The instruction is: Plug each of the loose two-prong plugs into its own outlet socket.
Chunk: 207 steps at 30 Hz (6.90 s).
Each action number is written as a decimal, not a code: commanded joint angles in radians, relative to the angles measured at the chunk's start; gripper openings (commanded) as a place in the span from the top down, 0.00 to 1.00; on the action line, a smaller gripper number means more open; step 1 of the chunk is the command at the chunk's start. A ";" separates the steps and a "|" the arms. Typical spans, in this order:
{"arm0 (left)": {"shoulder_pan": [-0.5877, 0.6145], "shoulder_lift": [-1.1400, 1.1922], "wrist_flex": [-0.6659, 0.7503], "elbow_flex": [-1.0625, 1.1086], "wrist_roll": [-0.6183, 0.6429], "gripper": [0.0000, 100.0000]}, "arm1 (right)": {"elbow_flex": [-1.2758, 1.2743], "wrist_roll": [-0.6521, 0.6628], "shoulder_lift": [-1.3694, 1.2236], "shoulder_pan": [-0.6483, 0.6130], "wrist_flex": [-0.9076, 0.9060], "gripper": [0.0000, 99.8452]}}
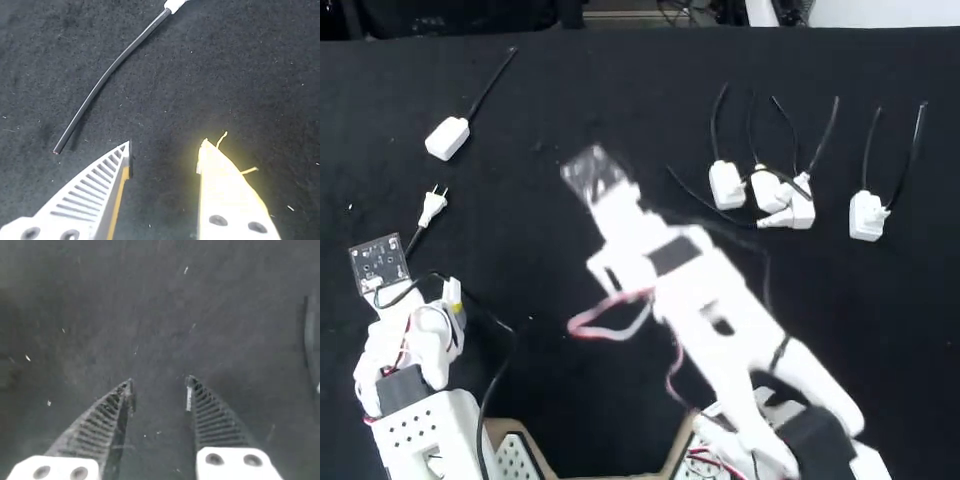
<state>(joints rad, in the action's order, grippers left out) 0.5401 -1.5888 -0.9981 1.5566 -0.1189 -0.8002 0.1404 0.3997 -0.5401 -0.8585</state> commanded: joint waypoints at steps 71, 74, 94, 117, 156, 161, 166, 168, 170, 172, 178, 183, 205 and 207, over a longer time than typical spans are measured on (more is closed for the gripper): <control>-0.254 2.848 0.146 -3.010 -0.365 0.77 | -0.443 0.009 0.125 -0.103 0.468 0.86; -0.248 2.878 0.086 -3.010 -0.365 0.77 | -0.443 0.009 0.125 -0.103 0.468 0.86; -0.197 2.883 -0.212 -3.197 -0.440 0.77 | -0.443 0.009 0.124 -0.103 0.468 0.86; -0.209 2.878 -0.310 -3.043 -0.508 0.91 | -0.443 0.008 0.122 -0.101 0.468 0.86; -0.323 1.804 -0.747 -2.135 -0.135 0.93 | -0.443 0.005 0.127 -0.101 0.468 0.86; -0.360 1.603 -0.568 -1.612 -0.130 0.93 | -0.443 0.005 0.127 -0.098 0.468 0.86; -0.383 1.404 -0.239 -1.119 -0.080 0.93 | -0.443 0.005 0.127 -0.098 0.468 0.86; -0.395 1.336 -0.129 -0.970 -0.080 0.93 | -0.443 0.005 0.127 -0.098 0.466 0.86; -0.404 1.281 -0.048 -0.848 -0.083 0.93 | -0.443 0.005 0.127 -0.098 0.466 0.86; -0.423 1.254 0.006 -0.760 -0.100 0.92 | -0.443 0.005 0.127 -0.098 0.466 0.86; -0.423 1.238 -0.092 -0.773 -0.190 0.76 | -0.443 0.005 0.127 -0.098 0.466 0.86; -0.374 1.241 -0.322 -0.978 -0.265 0.73 | -0.443 0.005 0.127 -0.098 0.466 0.86; -0.202 1.247 -0.224 -0.753 -0.453 0.73 | -0.357 0.003 0.128 -0.008 0.328 0.86; -0.289 1.247 -0.189 -0.713 -0.393 0.73 | -0.344 -0.043 0.128 0.077 0.327 0.86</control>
<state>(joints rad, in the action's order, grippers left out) 0.4020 -0.3184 -1.2313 0.8017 -0.6191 -1.2206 0.1404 0.4887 -0.6015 -0.5132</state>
